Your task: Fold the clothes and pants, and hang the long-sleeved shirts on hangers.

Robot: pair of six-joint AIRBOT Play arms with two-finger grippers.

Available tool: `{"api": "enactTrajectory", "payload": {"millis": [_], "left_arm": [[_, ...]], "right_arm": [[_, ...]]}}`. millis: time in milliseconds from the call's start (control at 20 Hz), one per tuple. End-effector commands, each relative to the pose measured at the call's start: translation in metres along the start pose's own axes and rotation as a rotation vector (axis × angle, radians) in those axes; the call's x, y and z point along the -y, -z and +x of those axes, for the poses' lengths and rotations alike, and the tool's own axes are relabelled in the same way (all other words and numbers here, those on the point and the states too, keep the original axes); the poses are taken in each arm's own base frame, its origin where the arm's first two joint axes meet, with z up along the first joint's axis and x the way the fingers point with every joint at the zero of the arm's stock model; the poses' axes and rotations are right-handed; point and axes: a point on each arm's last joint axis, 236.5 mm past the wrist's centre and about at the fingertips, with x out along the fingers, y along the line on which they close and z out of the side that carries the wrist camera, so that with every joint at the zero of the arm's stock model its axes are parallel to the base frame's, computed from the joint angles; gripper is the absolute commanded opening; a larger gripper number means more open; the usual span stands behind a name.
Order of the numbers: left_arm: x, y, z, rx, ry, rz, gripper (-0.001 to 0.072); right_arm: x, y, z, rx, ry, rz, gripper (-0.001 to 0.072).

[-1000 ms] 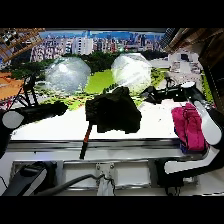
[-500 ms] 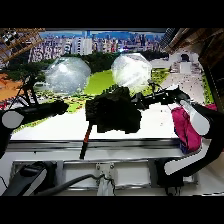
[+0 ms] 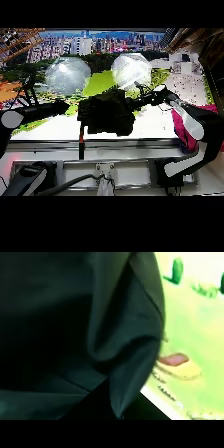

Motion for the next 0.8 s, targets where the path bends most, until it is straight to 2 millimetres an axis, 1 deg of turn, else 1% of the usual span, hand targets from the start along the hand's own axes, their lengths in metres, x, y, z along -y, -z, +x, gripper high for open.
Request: {"api": "enactTrajectory", "payload": {"millis": [0, 100, 200, 300, 350, 450, 500, 550, 600, 650, 700, 750], "left_arm": [[0.0, 0.0, 0.0, 0.001, 0.001, -0.001, 0.0222], [0.0, 0.0, 0.0, 0.001, 0.001, -0.001, 0.0222], [0.0, 0.0, 0.0, 0.0, 0.001, -0.001, 0.0222], [0.0, 0.0, 0.0, -0.001, 0.0, -0.001, 0.0222], [0.0, 0.0, 0.0, -0.001, 0.0, -0.001, 0.0222], [0.0, 0.0, 0.0, -0.001, 0.0, -0.001, 0.0222], [0.0, 0.0, 0.0, 0.0, 0.0, -0.001, 0.0222], [0.0, -0.001, 0.001, 0.002, 0.0, -0.001, 0.0222], [-0.001, -0.002, 0.001, 0.008, 0.0, -0.001, 0.0222], [0.0, -0.003, 0.001, 0.014, 0.001, -0.001, 0.0222], [0.0, -0.004, 0.001, 0.018, 0.001, -0.001, 0.0222], [0.0, -0.004, 0.001, 0.018, 0.001, -0.001, 0.0222]], "right_arm": [[-0.018, -0.014, -0.042, 0.101, -0.01, 0.012, 0.0016], [-0.031, -0.027, -0.084, 0.193, 0.028, -0.011, 0.0016], [-0.044, -0.037, -0.13, 0.264, 0.109, -0.049, 0.0016], [-0.068, -0.049, -0.179, 0.371, 0.196, -0.113, 0.0016], [-0.089, -0.054, -0.203, 0.424, 0.22, -0.153, 0.0016], [-0.14, -0.058, -0.244, 0.524, 0.239, -0.275, 0.0016], [-0.156, -0.063, -0.262, 0.579, 0.272, -0.324, 0.0016], [-0.157, -0.071, -0.279, 0.634, 0.338, -0.323, 0.0015], [-0.145, -0.076, -0.293, 0.657, 0.41, -0.289, 0.0015], [-0.13, -0.078, -0.299, 0.65, 0.474, -0.253, 0.0016], [-0.123, -0.08, -0.303, 0.656, 0.484, -0.224, 0.0016], [-0.122, -0.085, -0.306, 0.679, 0.479, -0.208, 0.0016]]}}
